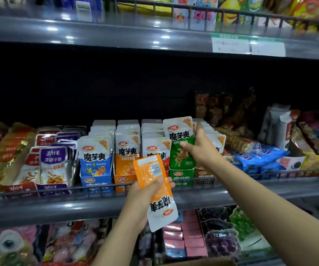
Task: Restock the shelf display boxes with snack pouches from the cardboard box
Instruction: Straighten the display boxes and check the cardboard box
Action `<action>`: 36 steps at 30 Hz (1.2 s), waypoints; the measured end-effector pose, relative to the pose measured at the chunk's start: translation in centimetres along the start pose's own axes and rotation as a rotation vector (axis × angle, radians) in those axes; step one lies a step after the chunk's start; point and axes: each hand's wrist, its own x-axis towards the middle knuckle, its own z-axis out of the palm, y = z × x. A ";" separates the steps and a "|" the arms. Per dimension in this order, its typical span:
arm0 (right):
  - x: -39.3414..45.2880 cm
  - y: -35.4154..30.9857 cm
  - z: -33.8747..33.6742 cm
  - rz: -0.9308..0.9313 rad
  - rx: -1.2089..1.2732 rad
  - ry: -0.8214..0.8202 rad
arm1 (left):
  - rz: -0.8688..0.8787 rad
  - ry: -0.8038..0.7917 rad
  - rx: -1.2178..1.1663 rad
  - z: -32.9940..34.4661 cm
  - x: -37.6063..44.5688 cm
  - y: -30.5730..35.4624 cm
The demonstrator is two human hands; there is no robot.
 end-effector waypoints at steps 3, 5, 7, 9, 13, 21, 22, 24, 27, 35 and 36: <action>-0.3 -0.1 0.3 0.031 0.109 -0.046 | 0.002 0.001 -0.021 0.2 -0.1 0.0; -0.4 0.0 0.4 0.071 0.099 -0.074 | -0.001 -0.003 -0.037 0.3 -0.2 0.0; -0.1 0.2 0.5 0.118 0.062 -0.101 | -0.011 -0.010 -0.039 0.5 -0.3 0.0; 0.4 0.8 0.5 0.146 0.035 -0.112 | -0.021 -0.011 -0.033 0.6 -0.4 0.0; 0.3 -0.4 0.4 0.077 0.002 -0.038 | -0.026 -0.014 -0.040 0.5 -0.6 0.3; 1.6 -4.0 -1.0 -0.143 -0.371 0.009 | -0.023 -0.023 -0.059 0.1 -0.7 0.7; 1.9 -4.6 -1.3 -0.165 -0.493 -0.015 | -0.025 -0.022 -0.062 0.1 -0.7 0.7; 2.7 -4.9 -1.7 -0.198 -0.747 -0.037 | -0.026 -0.022 -0.058 0.1 -0.7 0.8; 3.3 -4.0 -1.5 -0.217 -0.936 -0.126 | -0.025 -0.025 -0.058 0.1 -0.8 0.8; 3.2 -2.9 -1.7 -0.258 -1.230 -0.195 | -0.037 -0.036 -0.068 0.1 -1.1 0.9; 3.2 -2.9 -1.8 -0.263 -1.224 -0.192 | -0.039 -0.039 -0.071 0.2 -1.2 0.9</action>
